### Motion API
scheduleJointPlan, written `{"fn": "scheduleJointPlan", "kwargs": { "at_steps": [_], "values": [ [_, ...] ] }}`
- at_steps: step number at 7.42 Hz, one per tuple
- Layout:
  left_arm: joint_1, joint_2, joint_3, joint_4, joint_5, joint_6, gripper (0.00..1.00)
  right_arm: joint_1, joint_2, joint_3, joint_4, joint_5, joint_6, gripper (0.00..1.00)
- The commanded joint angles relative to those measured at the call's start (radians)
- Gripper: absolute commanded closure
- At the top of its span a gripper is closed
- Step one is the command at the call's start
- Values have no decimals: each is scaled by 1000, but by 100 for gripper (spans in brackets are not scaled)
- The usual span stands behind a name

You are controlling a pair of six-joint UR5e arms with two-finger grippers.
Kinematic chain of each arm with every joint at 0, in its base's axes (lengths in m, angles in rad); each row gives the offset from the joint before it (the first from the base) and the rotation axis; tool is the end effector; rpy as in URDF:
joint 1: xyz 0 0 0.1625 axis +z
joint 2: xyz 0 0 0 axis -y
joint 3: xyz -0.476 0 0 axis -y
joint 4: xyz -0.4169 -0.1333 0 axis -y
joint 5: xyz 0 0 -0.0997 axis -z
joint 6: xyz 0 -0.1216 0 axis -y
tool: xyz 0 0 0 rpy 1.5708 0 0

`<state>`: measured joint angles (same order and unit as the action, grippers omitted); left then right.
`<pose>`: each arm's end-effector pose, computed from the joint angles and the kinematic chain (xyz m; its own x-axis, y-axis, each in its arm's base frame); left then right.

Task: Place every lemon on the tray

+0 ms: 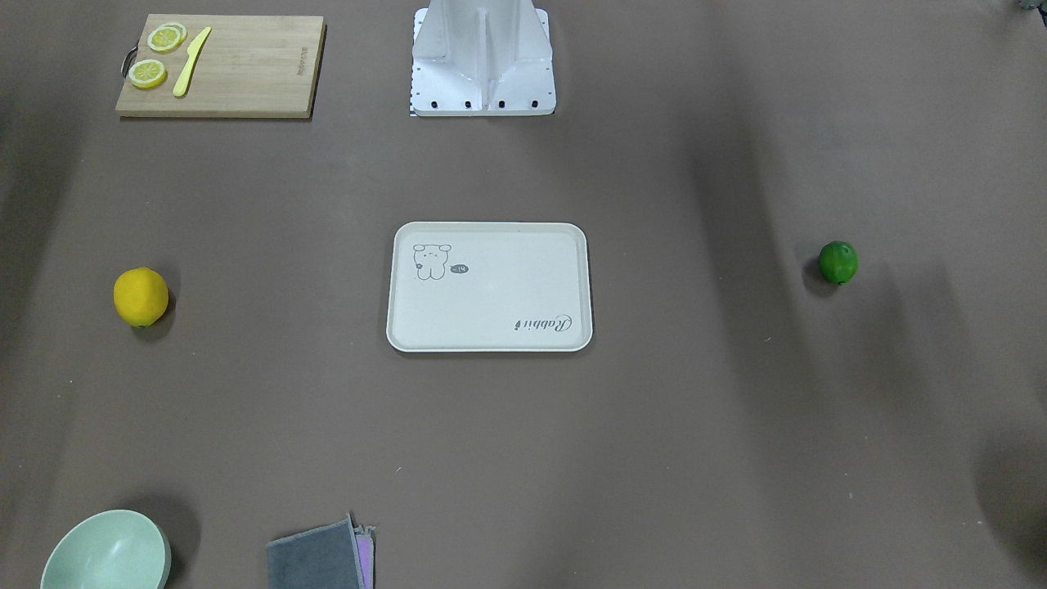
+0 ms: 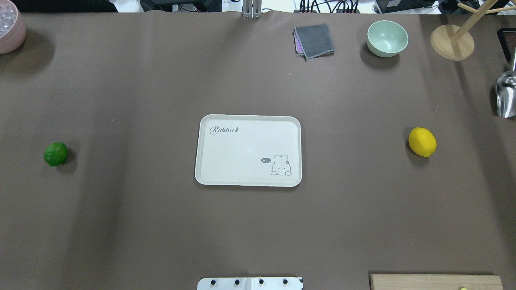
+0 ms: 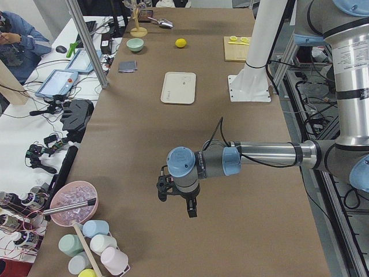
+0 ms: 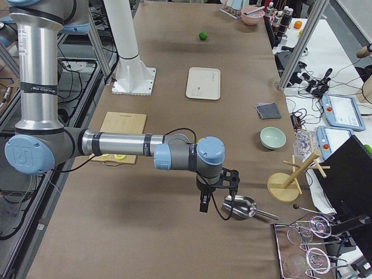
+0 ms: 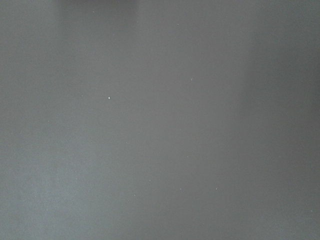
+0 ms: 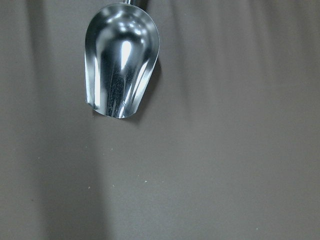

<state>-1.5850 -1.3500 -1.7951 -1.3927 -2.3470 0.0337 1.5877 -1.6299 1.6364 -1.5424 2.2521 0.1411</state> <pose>-0.0537 -0.3950 0.7283 0.7118 -0.0986 -0.6954 -0.0100 0.9886 -0.1504 0.0650 -0.4907 0.7259 0.7669 0.1318 0.6281 -0.1260 0.9906 -0.0540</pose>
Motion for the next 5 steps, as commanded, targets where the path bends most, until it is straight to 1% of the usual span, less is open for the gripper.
{"fn": "scheduleJointPlan", "kwargs": {
  "at_steps": [1,3,5],
  "values": [
    [31,-17,-4,15,2,-5,2,0,-1,5,1,0,0,0],
    [34,-64,2,46,0,-18,2,0,1,10,1,0,0,0],
    [121,-147,-3,44,-11,-191,2,6,-1,8,1,0,0,0]
  ]
}}
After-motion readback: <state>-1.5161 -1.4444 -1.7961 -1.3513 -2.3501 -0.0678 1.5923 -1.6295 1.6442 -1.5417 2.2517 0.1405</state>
